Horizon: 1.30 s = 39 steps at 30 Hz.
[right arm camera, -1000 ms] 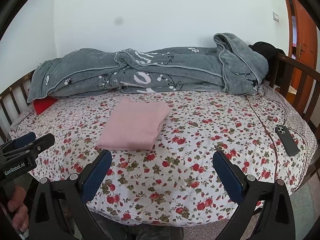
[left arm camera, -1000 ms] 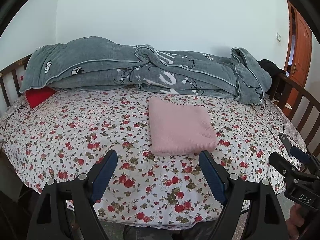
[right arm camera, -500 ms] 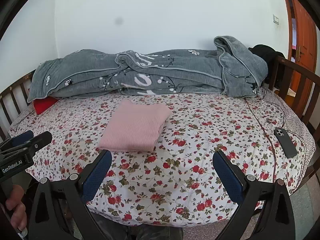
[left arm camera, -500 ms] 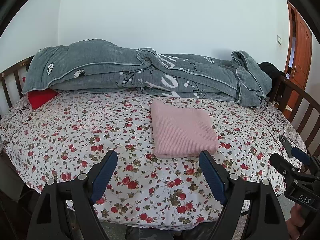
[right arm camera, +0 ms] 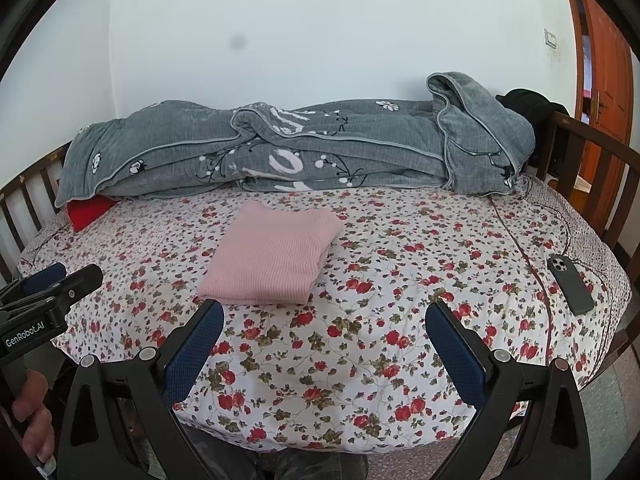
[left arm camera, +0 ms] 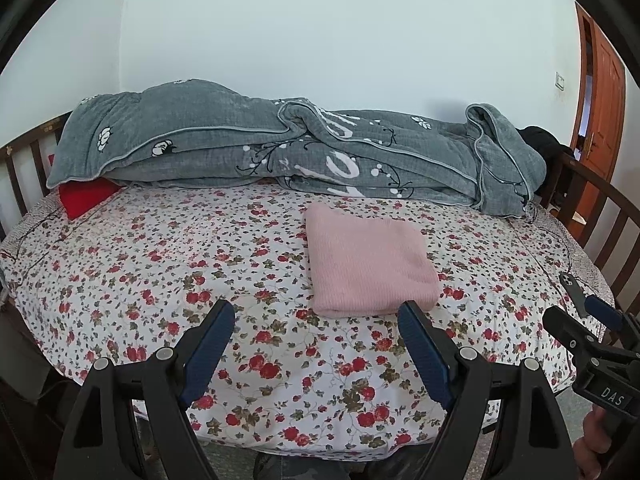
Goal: Fold small clothes
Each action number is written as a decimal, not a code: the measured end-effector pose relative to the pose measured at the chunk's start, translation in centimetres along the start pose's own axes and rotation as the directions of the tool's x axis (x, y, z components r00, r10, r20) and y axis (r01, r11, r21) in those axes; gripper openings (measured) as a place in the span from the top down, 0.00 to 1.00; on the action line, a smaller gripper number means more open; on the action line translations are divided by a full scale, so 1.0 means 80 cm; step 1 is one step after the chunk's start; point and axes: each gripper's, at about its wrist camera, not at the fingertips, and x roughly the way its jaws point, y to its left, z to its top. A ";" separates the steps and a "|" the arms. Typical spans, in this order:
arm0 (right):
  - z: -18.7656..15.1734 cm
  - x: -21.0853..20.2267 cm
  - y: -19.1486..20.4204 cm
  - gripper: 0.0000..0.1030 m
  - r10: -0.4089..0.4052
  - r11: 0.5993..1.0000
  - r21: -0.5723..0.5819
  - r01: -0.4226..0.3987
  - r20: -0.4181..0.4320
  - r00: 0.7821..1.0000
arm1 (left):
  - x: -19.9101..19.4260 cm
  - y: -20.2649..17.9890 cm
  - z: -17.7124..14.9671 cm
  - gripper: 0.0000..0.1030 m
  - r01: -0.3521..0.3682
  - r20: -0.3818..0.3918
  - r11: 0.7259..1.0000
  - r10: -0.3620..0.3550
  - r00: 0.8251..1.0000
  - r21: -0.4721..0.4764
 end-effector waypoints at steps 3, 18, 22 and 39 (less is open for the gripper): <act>0.000 0.001 0.000 0.03 0.000 1.000 0.002 0.000 -0.001 1.000 | 0.000 0.001 0.000 0.20 0.002 -0.001 1.000 -0.002 1.000 -0.002; 0.003 -0.003 0.001 0.03 0.002 1.000 0.003 -0.002 0.003 1.000 | -0.003 -0.001 0.000 0.19 -0.002 0.004 1.000 0.002 1.000 -0.001; 0.003 -0.004 0.001 0.03 0.003 1.000 0.005 -0.003 0.006 1.000 | -0.005 -0.001 -0.001 0.19 -0.005 0.005 1.000 0.005 1.000 -0.001; 0.004 -0.005 0.008 0.03 0.002 1.000 0.009 -0.002 0.003 1.000 | -0.008 0.000 -0.001 0.19 -0.011 0.011 1.000 0.011 1.000 -0.006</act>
